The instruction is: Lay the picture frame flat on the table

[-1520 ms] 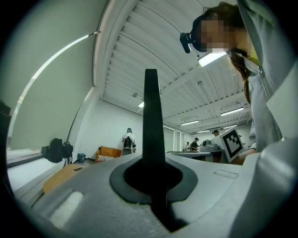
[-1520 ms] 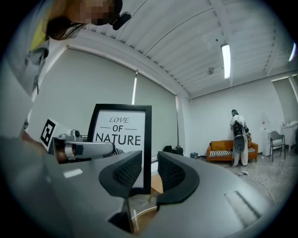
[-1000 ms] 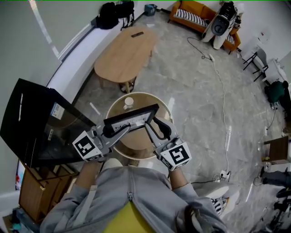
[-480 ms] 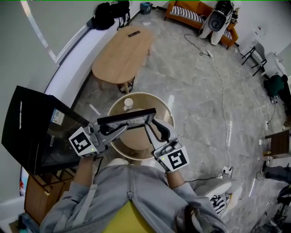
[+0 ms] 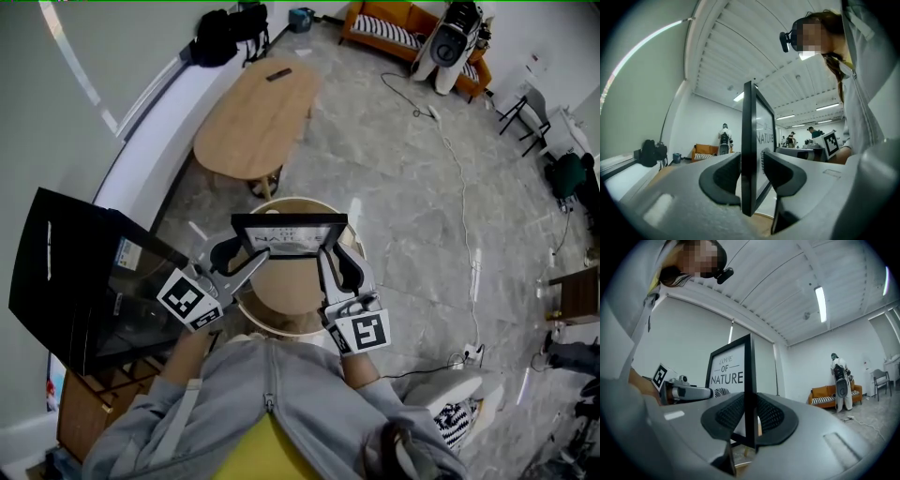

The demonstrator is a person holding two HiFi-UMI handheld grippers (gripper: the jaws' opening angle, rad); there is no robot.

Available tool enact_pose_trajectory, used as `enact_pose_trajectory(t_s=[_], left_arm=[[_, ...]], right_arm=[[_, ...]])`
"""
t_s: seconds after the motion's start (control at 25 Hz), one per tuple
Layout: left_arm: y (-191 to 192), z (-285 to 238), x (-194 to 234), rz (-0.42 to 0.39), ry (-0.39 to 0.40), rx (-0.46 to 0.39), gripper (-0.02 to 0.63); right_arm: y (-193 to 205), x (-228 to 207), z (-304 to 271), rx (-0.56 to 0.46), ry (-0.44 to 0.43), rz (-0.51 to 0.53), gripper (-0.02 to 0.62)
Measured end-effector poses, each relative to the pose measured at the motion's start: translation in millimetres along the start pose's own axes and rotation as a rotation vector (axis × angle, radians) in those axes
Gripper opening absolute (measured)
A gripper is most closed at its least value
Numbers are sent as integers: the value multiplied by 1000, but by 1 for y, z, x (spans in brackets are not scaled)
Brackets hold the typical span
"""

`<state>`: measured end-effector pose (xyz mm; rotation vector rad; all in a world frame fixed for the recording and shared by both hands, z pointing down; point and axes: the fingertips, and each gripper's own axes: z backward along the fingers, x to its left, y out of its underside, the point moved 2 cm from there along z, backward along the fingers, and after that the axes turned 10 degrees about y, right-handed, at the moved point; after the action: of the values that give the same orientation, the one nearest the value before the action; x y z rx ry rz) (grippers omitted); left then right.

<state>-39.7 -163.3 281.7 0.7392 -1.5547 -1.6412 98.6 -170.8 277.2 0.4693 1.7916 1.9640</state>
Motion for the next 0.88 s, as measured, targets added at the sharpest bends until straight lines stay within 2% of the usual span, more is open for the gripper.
enact_pose_trajectory(t_s=[0.12,0.2,0.24,0.52,0.88], left_arm=[[7,10,12,23,-73,20,150],[11,13,16,27,-91,39,100],[14,15,17,25,-96,46,100],[36,15,42,16,-99,59,95],[95,12,81,43,-98,67,95]], right_arm=[[4,1,-7,20,21,-14,80],[13,0,-9,44,34,-16,80],[18,0,-10,55,38,-19,80],[49,-3,-30,74,41,-27,80],[112,-12,-56,125,63,-32,80]])
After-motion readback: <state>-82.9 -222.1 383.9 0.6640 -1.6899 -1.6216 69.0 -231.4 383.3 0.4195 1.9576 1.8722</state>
